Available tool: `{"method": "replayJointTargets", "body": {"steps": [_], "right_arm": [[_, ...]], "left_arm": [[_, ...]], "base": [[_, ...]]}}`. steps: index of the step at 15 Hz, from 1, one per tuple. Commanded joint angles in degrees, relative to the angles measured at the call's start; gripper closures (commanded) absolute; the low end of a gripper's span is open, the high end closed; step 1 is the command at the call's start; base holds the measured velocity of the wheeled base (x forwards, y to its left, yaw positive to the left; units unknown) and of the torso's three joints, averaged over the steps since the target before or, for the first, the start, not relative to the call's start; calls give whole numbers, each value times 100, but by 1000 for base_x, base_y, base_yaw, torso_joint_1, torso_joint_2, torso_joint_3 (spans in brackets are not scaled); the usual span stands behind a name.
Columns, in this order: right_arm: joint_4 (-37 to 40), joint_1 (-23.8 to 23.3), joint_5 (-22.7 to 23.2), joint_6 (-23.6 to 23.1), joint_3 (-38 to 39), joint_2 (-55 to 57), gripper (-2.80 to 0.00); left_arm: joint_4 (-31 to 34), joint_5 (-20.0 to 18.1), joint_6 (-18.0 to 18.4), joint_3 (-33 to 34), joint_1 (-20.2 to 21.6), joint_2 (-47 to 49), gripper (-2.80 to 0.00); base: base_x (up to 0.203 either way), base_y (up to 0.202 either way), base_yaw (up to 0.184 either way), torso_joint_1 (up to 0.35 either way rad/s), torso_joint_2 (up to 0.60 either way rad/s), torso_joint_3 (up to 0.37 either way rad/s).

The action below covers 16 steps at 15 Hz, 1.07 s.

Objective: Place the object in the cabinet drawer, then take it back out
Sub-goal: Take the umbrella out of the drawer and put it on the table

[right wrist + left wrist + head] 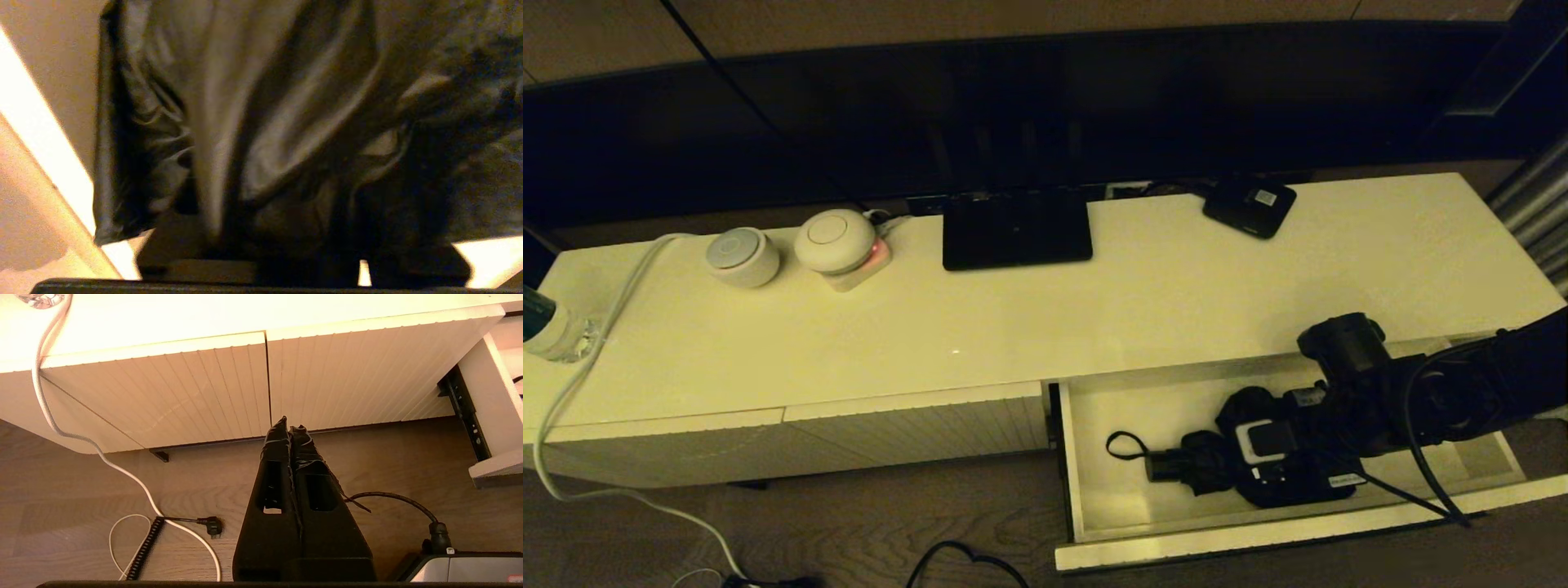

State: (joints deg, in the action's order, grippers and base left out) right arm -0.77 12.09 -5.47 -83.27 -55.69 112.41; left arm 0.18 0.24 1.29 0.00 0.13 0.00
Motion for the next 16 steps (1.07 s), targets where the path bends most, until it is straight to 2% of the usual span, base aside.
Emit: {"method": "replayJointTargets", "body": {"steps": [1,8,16], "right_arm": [[17,4,2,-40,64,-168,0],[21,26,38,-40,283,-677,0],[-8,30,-8,-104,625,-2258,0]], "left_arm": [[-1,2,3,18,4,0,0],[-1,2,3,18,4,0,0],[-1,2,3,18,4,0,0]], "base": [[0,0,0,0,0,0],[0,0,0,0,0,0],[0,0,0,0,0,0]]}}
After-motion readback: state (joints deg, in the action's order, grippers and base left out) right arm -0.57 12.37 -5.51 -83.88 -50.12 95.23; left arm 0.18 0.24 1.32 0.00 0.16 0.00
